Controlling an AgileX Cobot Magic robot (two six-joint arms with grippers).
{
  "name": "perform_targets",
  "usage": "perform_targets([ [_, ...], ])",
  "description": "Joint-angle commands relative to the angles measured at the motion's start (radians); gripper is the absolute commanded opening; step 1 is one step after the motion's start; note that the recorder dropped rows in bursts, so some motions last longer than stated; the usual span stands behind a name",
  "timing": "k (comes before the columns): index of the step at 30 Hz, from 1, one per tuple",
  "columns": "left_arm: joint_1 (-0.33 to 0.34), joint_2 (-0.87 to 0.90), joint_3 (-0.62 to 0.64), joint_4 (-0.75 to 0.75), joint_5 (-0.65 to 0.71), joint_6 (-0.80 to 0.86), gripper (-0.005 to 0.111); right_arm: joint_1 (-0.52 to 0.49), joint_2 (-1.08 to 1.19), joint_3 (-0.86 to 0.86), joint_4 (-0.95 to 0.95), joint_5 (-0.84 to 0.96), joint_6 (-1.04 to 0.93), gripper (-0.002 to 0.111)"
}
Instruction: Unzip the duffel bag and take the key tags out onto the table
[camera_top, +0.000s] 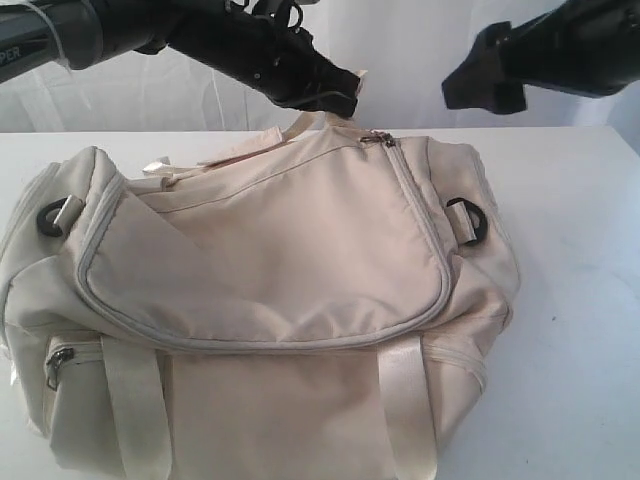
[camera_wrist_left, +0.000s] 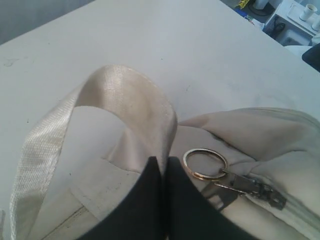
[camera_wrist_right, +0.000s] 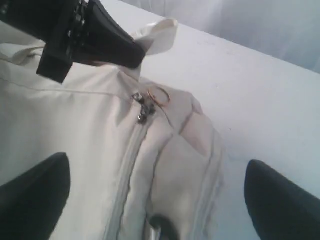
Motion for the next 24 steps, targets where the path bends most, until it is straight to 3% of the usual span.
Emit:
perform_targets([
  [1,-0.011,-0.051,-0.019,-0.092,0.032,0.003,0.000,-0.005,0.151,-0.005,0.202,-0.141,-0.166,0.083],
  [4,-0.011,-0.051,-0.019,-0.092,0.029,0.003,0.000,-0.005,0.302,-0.075,0.206,-0.137,-0.136,0.067],
  [11,-0.011,-0.051,-0.019,-0.092,0.031,0.003,0.000,-0.005,0.522,-0.308,0.317,0.008,-0.112,0.066],
  [20,-0.011,-0.051,-0.019,-0.092,0.033,0.003,0.000,-0.005,0.593,-0.315,0.317,0.025,-0.041,0.063],
  [24,-0.011,-0.051,-0.019,-0.092,0.034,0.003,0.000,-0.005,0.595,-0.315,0.324,0.002,-0.030,0.043],
])
